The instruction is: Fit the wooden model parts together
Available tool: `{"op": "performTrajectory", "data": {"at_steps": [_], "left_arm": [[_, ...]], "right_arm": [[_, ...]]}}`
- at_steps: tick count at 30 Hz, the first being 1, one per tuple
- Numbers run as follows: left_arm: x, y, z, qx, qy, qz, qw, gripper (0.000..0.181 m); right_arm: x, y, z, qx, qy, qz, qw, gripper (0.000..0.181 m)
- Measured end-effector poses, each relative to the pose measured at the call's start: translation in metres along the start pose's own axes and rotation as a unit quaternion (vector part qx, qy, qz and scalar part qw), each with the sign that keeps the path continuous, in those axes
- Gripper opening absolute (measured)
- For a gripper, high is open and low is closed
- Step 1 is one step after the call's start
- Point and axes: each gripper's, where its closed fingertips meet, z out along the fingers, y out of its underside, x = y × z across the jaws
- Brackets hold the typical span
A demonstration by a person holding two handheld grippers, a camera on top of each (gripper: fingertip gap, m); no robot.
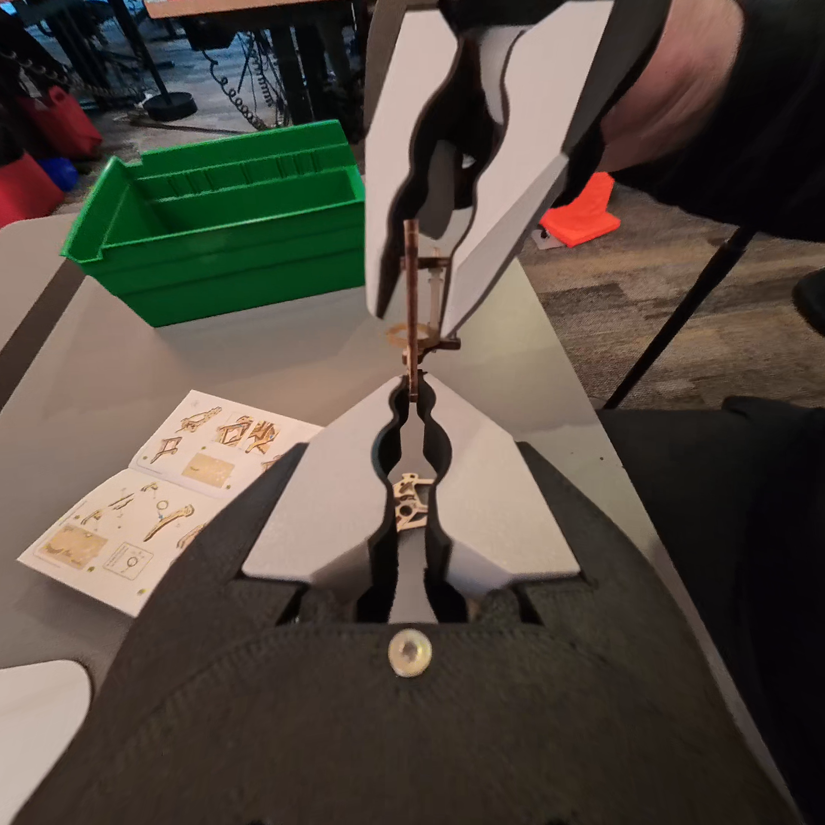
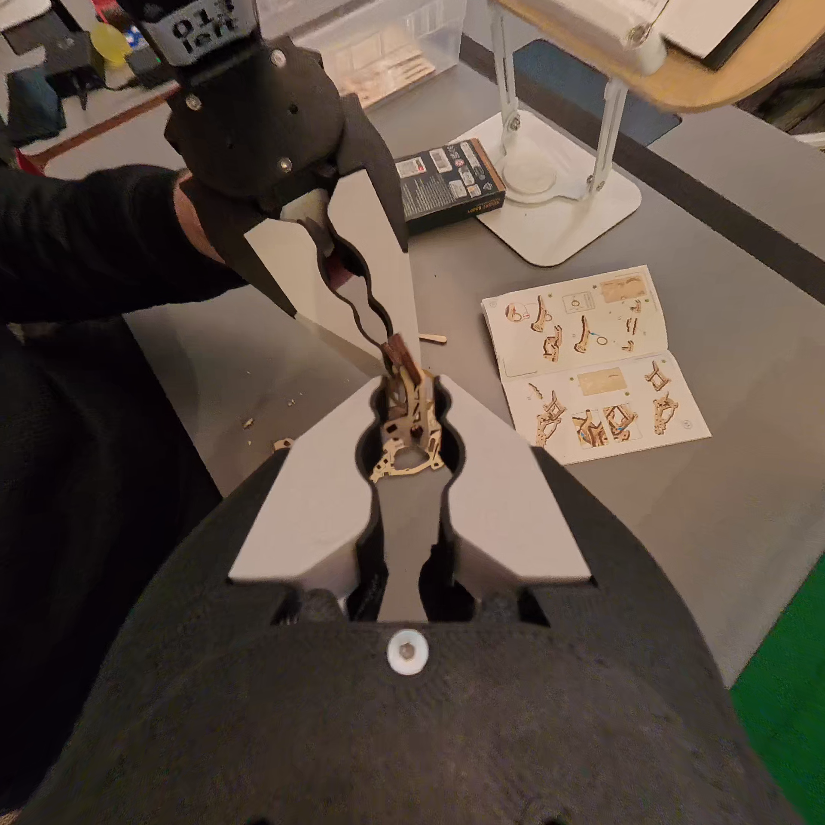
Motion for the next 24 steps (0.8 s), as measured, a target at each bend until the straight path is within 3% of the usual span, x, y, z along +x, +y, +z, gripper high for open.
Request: {"op": "performTrajectory", "data": {"at_steps": [1, 5, 12, 17, 24], "left_arm": [[0.0, -0.003, -0.001, 0.009, 0.001, -0.002, 1.0, 0.0], [0.004, -0.019, -0.006, 0.055, 0.032, -0.023, 0.998, 0.0], [0.011, -0.042, -0.01, 0.122, 0.096, -0.067, 0.986, 0.0], [0.003, -0.044, -0.003, 0.117, 0.06, -0.066, 0.989, 0.0], [0.013, -0.056, 0.005, 0.134, 0.083, -0.066, 0.985, 0.0]], "right_arm": [[0.0, -0.004, -0.005, 0.013, -0.001, 0.001, 1.0, 0.025], [-0.003, -0.013, -0.028, 0.069, -0.027, 0.016, 0.997, 0.032], [-0.008, -0.014, -0.054, 0.156, -0.071, 0.054, 0.984, 0.023], [-0.007, -0.018, -0.064, 0.169, -0.028, 0.055, 0.984, 0.008], [0.003, -0.014, -0.073, 0.18, 0.0, 0.063, 0.982, 0.013]]}}
